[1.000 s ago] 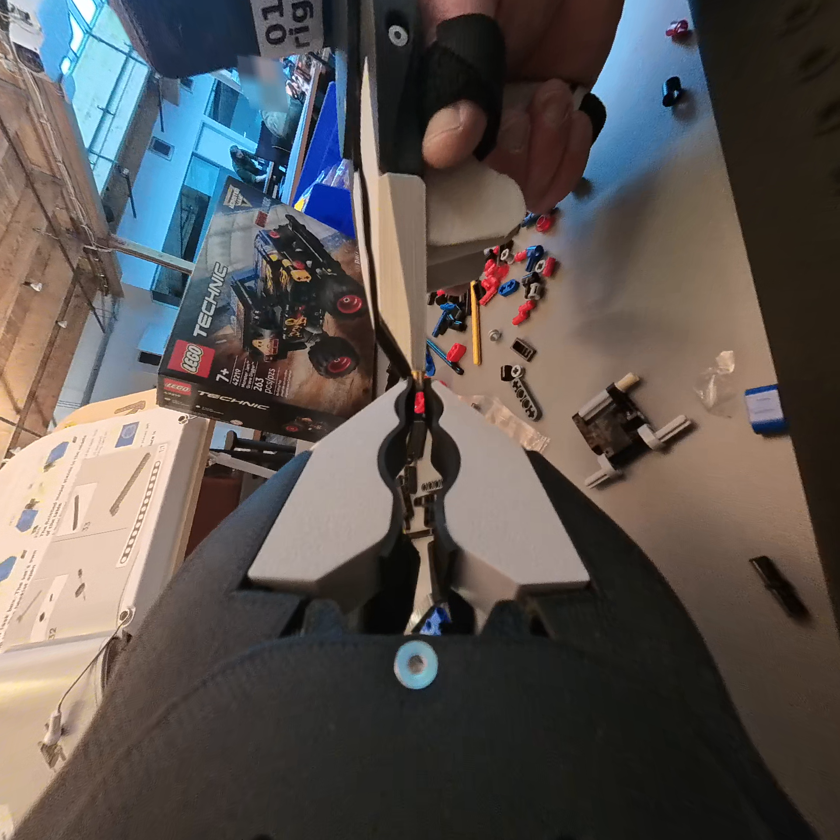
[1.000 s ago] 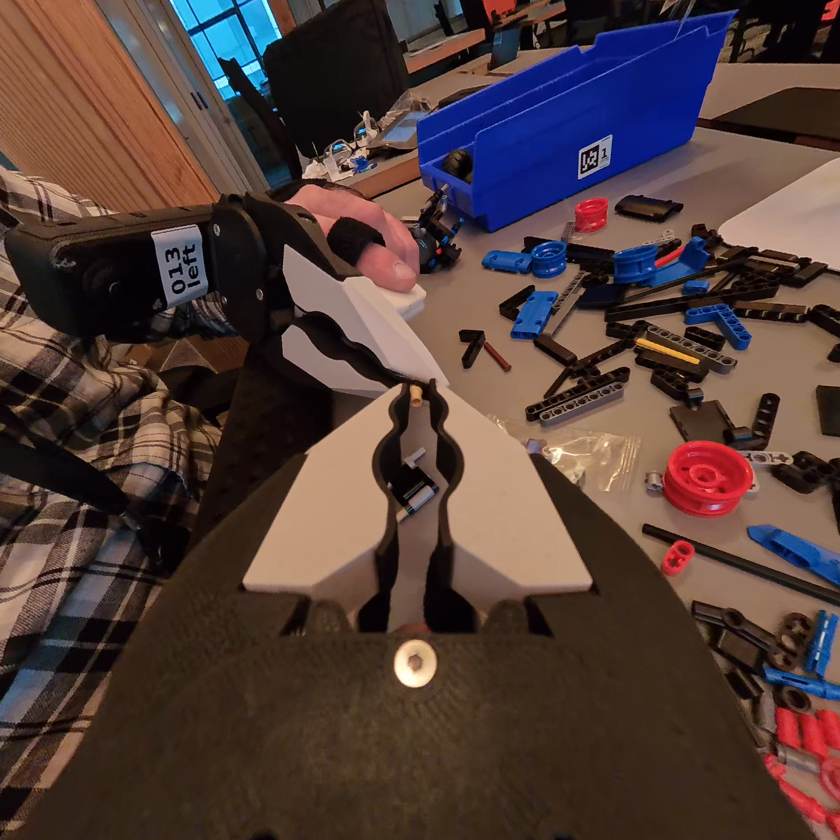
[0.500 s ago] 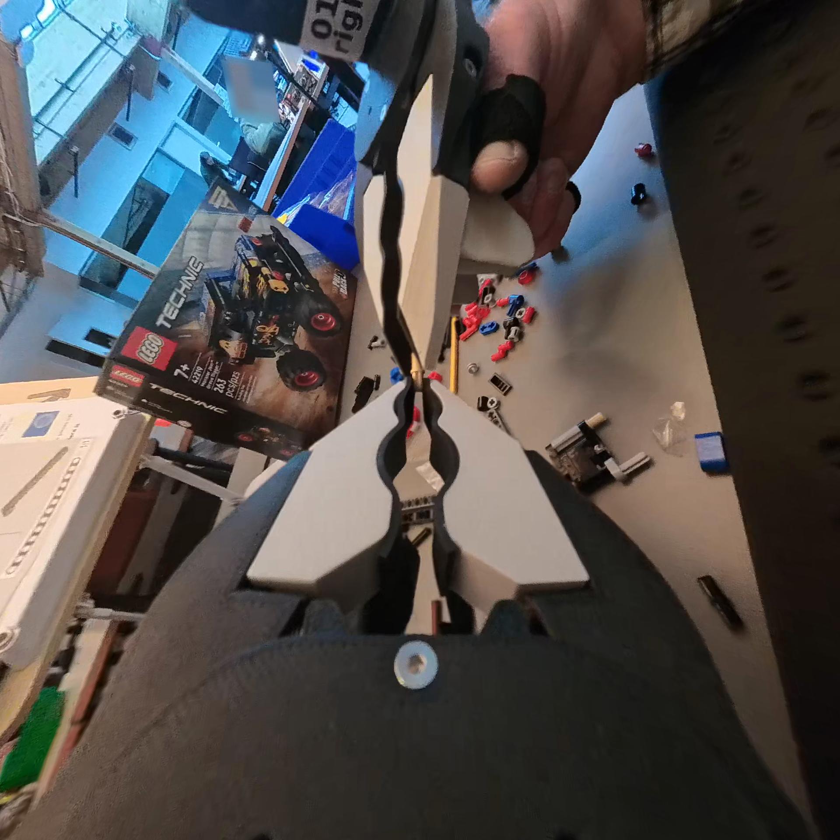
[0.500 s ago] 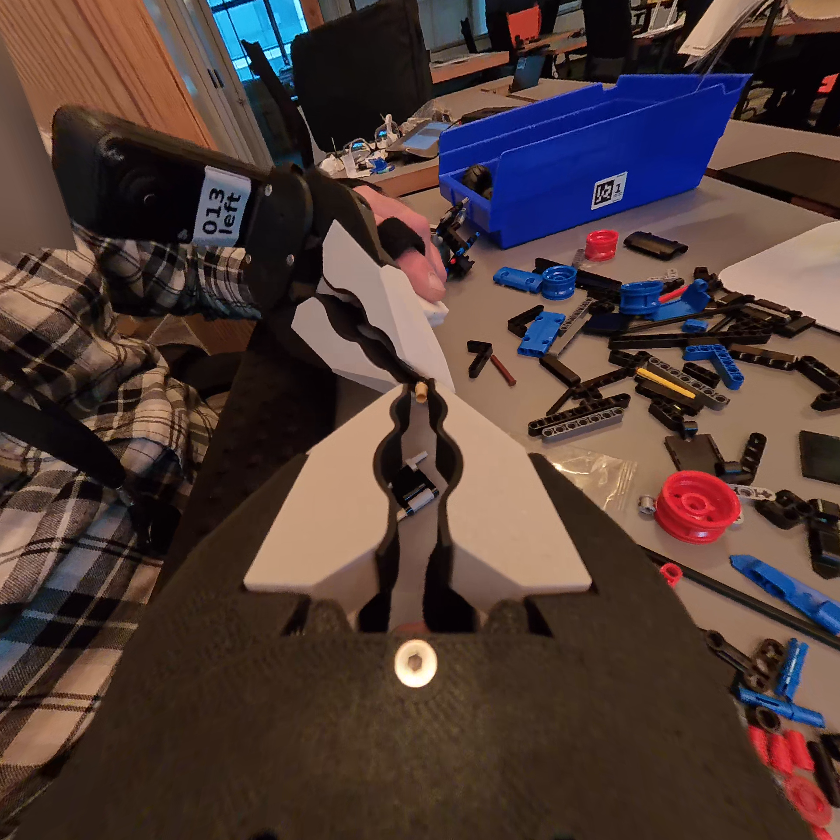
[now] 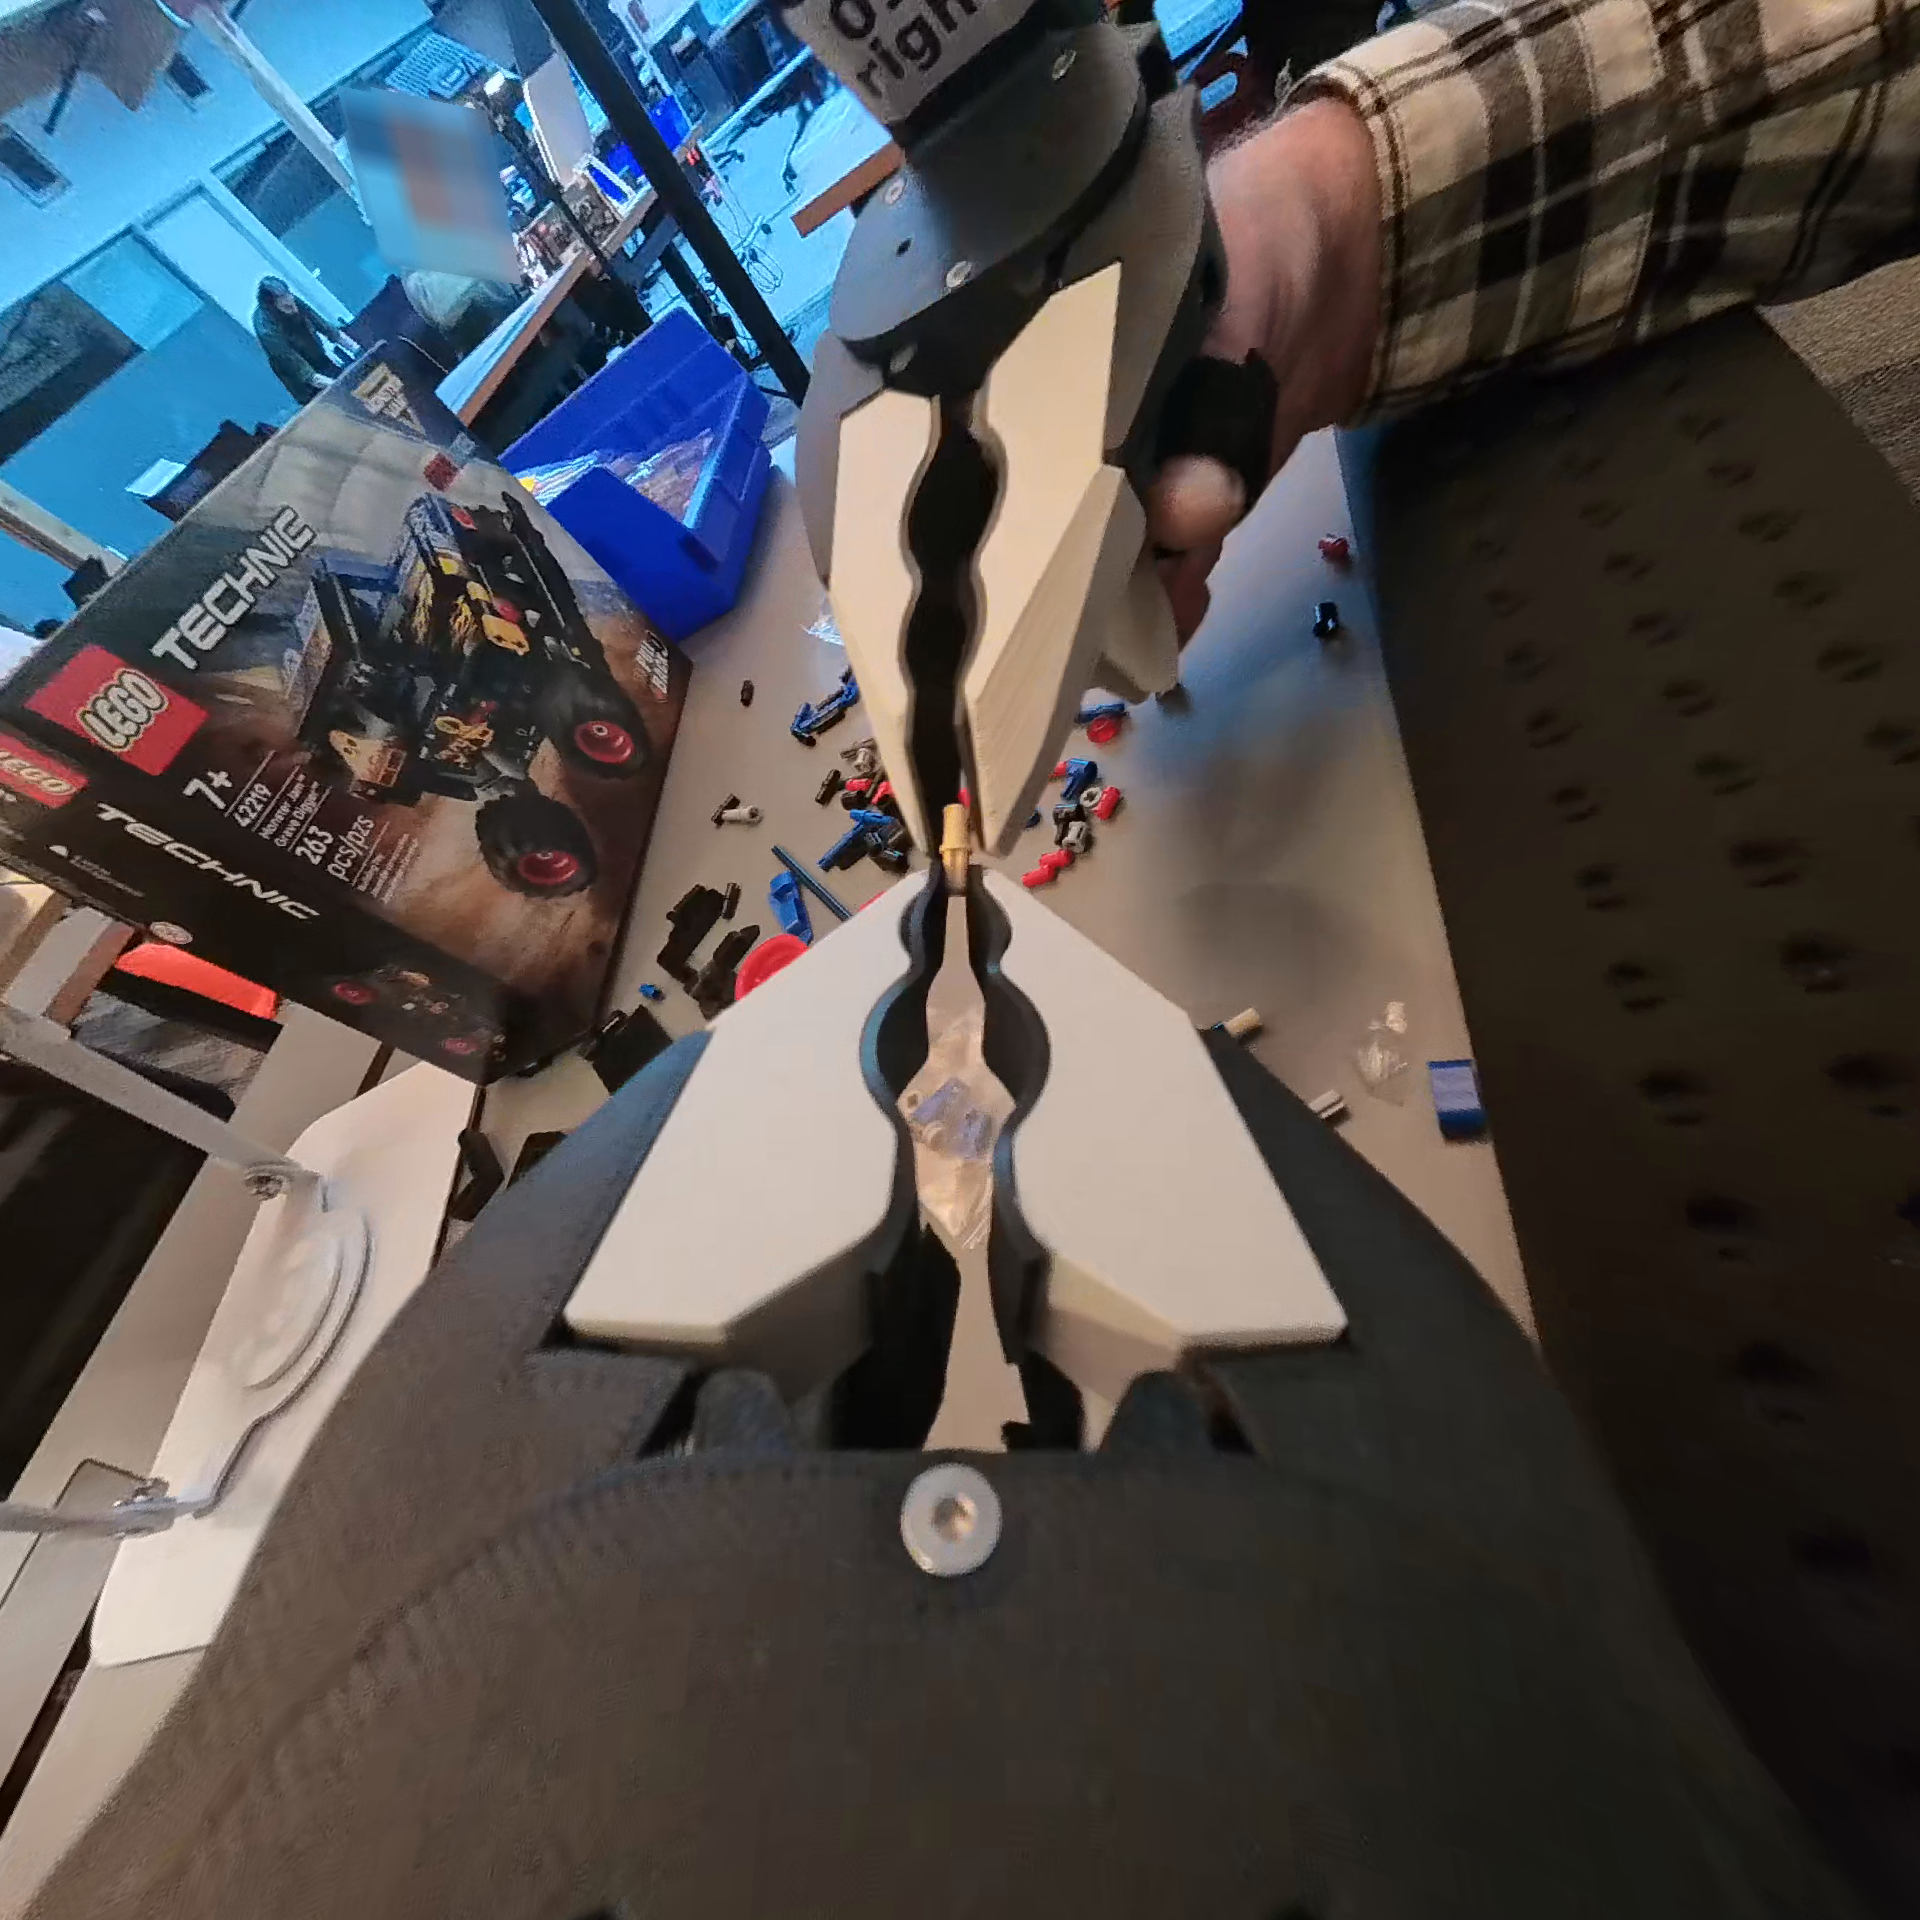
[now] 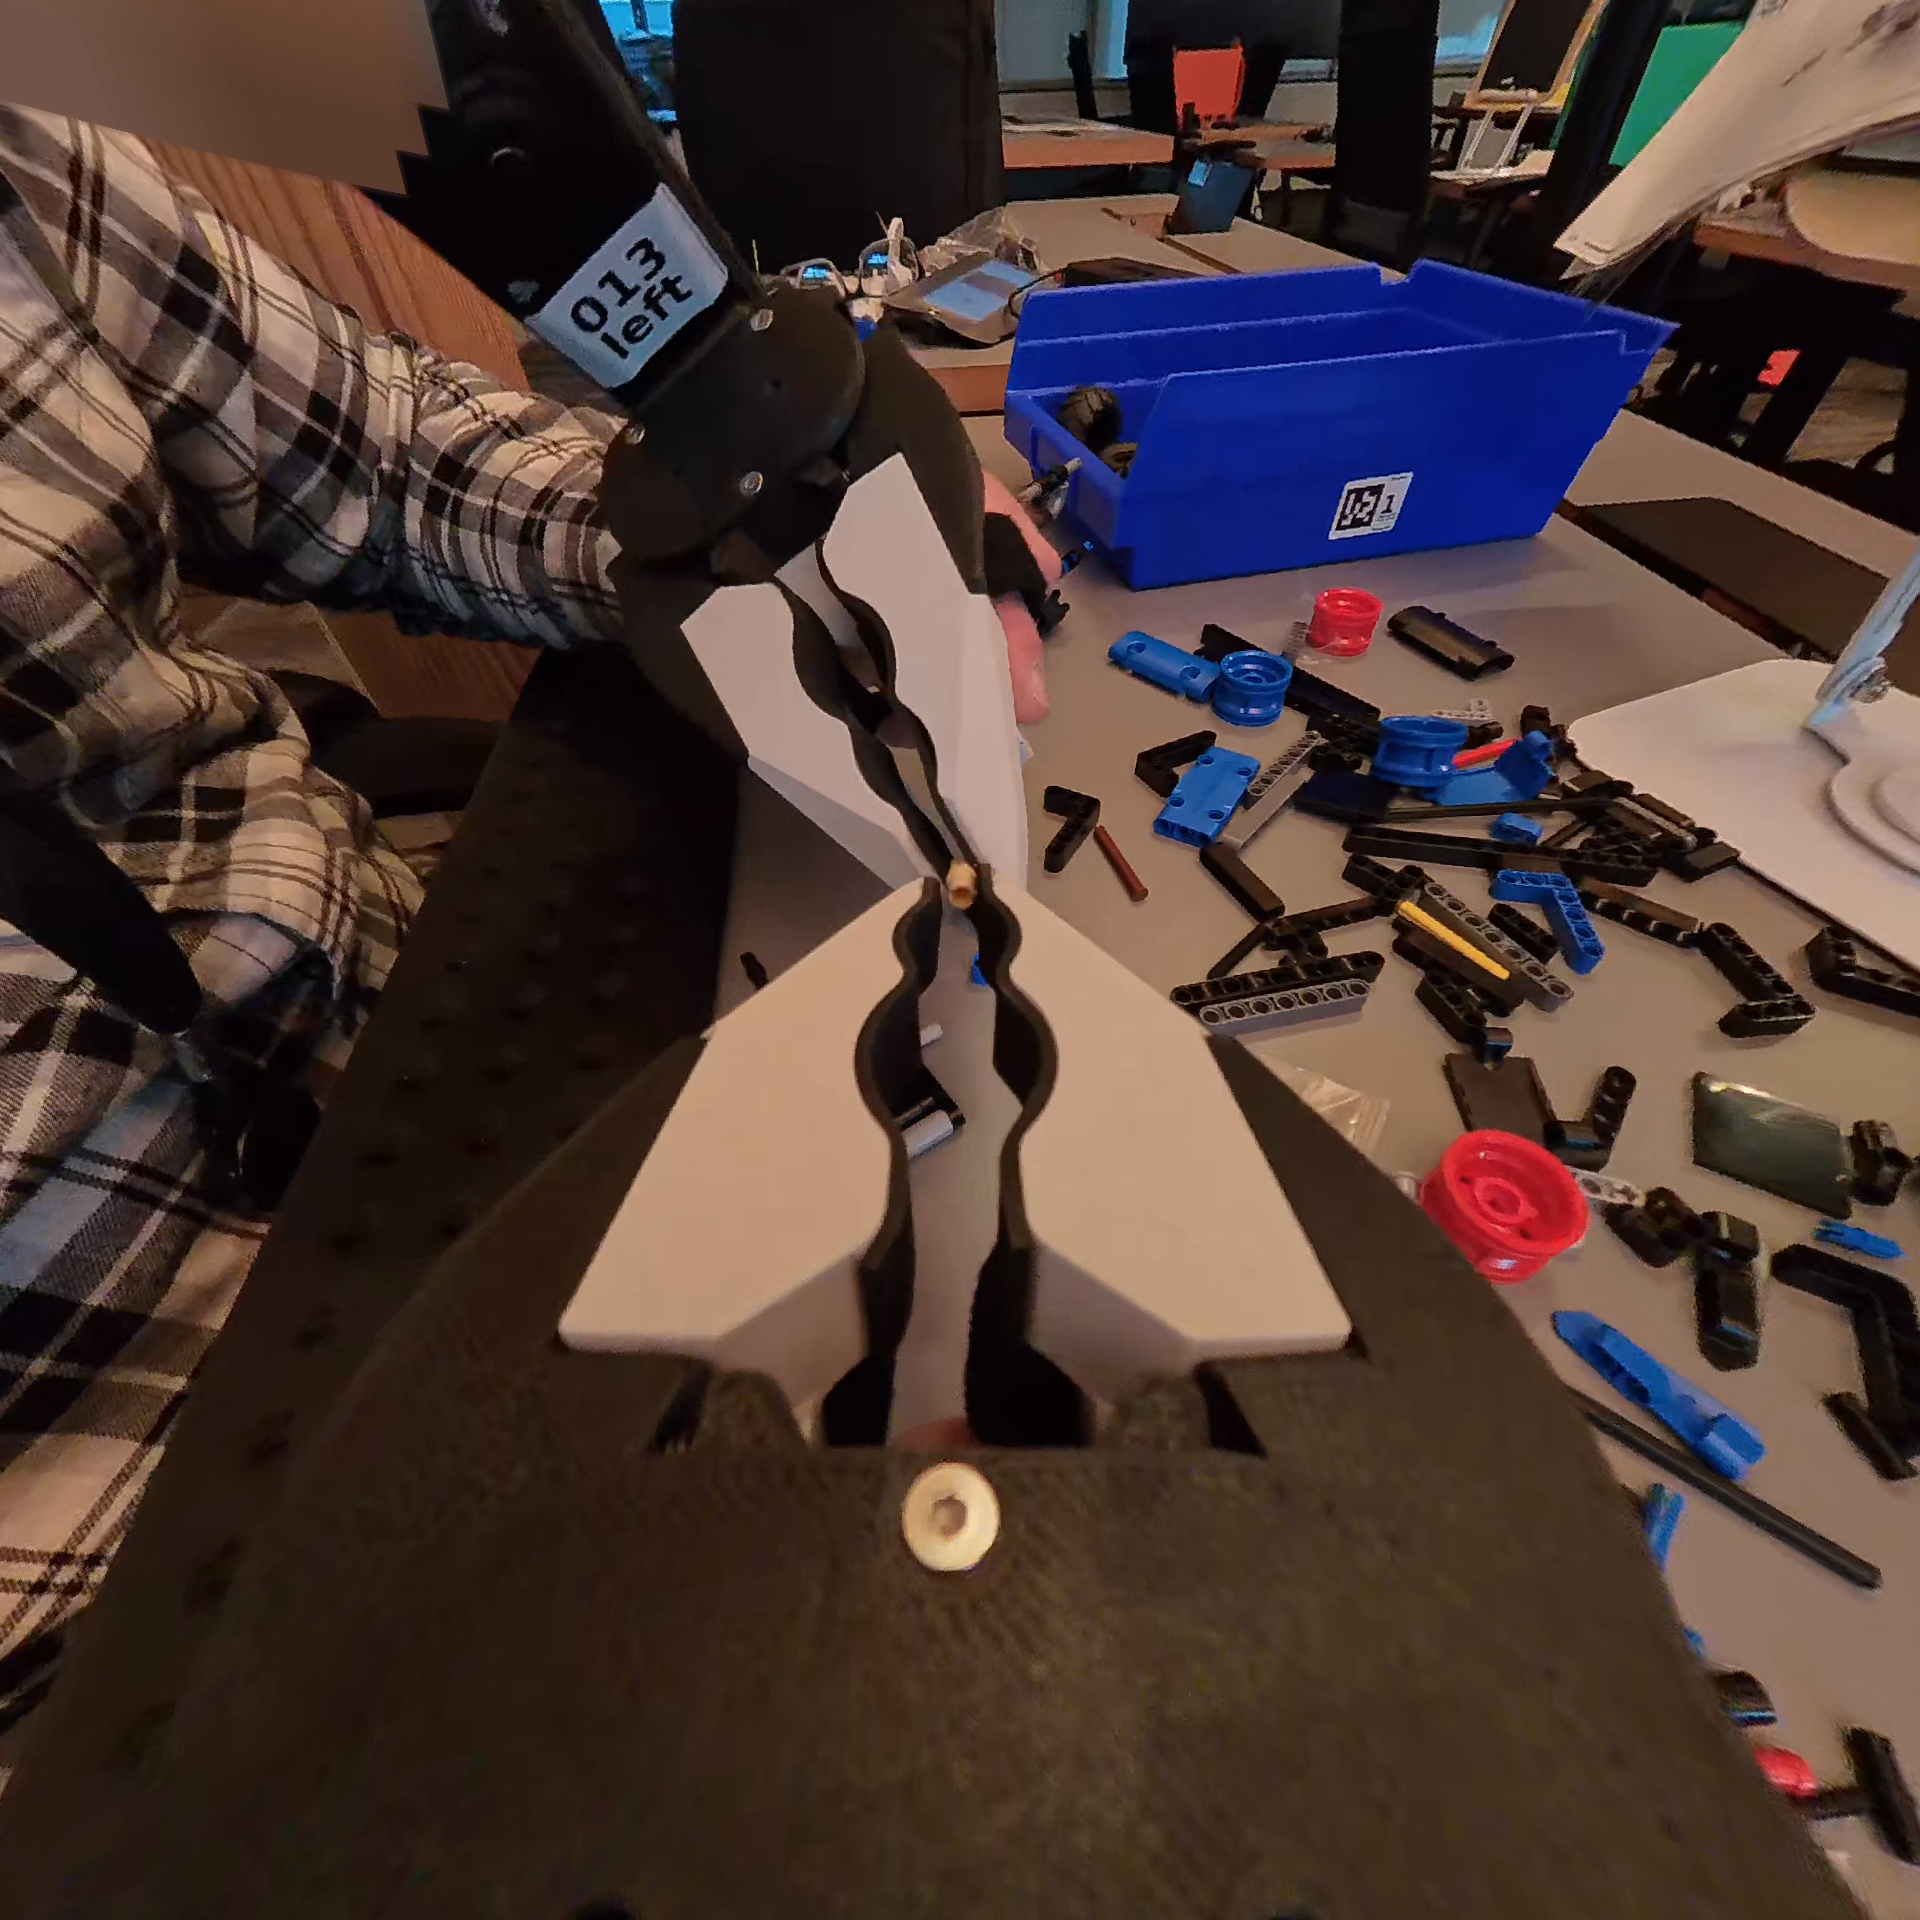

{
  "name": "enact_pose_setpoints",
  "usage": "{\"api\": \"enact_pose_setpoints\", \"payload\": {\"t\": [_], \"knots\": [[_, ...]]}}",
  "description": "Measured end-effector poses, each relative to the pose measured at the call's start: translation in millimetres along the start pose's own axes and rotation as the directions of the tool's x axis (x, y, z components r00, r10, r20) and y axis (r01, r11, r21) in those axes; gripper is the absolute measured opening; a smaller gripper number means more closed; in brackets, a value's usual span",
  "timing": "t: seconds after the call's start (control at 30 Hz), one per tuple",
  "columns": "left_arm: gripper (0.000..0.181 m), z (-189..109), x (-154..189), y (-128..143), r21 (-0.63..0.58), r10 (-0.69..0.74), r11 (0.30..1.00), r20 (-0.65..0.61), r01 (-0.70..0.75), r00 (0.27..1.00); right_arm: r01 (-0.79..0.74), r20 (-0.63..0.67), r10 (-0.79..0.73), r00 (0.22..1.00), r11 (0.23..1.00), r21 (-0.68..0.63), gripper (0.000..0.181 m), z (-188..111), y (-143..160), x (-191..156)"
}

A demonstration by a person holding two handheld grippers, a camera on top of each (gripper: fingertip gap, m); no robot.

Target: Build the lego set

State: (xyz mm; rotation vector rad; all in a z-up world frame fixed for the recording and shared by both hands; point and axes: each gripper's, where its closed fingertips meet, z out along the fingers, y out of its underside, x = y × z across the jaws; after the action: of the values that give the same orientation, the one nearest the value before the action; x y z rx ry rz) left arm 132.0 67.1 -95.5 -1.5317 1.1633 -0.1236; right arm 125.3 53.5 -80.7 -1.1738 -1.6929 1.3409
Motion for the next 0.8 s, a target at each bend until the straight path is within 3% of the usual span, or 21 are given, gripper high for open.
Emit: {"api": "enact_pose_setpoints", "payload": {"t": [0.53,0.8], "knots": [[0.002,-1.2,6.9,-4.0,0.026,-0.056,0.998,-0.075,0.058,0.996,0.123,0.008,-0.123,0.992,0.992,-0.026,0.011,-0.9,2.5,-9.7],[0.001,-0.6,8.8,-4.9,0.025,-0.055,0.998,-0.091,0.058,0.994,0.129,0.000,-0.129,0.992,0.991,-0.032,0.004,-1.5,3.3,-8.2]]}}
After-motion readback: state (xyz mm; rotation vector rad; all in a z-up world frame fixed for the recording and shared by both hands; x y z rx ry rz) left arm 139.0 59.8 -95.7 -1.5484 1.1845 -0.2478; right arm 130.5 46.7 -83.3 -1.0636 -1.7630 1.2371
